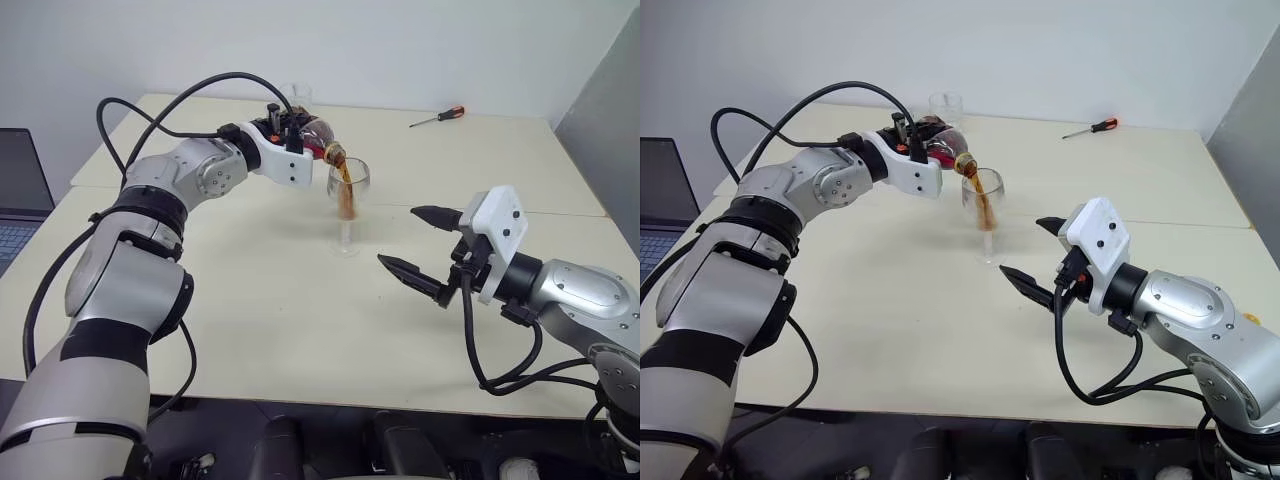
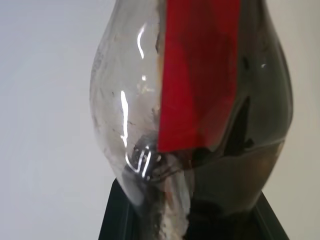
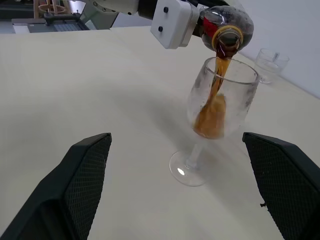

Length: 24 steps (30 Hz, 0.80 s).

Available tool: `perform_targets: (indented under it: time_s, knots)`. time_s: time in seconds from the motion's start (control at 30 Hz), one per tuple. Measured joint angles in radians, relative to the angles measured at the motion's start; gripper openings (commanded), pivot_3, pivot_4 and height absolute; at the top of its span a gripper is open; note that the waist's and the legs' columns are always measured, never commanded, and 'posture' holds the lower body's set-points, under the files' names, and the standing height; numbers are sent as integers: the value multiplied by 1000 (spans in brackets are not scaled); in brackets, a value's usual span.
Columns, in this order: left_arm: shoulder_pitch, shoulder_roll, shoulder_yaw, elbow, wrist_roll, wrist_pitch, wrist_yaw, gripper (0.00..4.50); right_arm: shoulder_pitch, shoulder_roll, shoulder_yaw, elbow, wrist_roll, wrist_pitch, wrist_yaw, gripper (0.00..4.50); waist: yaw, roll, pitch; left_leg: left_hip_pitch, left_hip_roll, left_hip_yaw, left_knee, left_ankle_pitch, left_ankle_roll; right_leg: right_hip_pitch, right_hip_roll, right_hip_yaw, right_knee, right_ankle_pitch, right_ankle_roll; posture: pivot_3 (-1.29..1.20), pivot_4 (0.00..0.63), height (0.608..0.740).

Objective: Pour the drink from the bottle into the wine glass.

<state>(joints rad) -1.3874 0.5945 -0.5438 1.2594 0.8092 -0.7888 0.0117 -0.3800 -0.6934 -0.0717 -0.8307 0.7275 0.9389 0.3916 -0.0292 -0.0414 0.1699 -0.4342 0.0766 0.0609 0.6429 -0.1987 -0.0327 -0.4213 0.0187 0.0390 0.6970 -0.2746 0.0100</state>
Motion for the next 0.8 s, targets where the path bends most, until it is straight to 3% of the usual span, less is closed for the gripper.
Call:
perform_targets:
  time_s: [0.8]
  knots:
    - [-7, 10, -12, 8, 22, 23, 1, 756, 6, -12, 0, -1, 0, 0, 1, 4500, 0, 0, 0, 0, 0, 0, 0, 0, 0, 0, 0, 0, 0, 0, 0, 0, 150, 740]
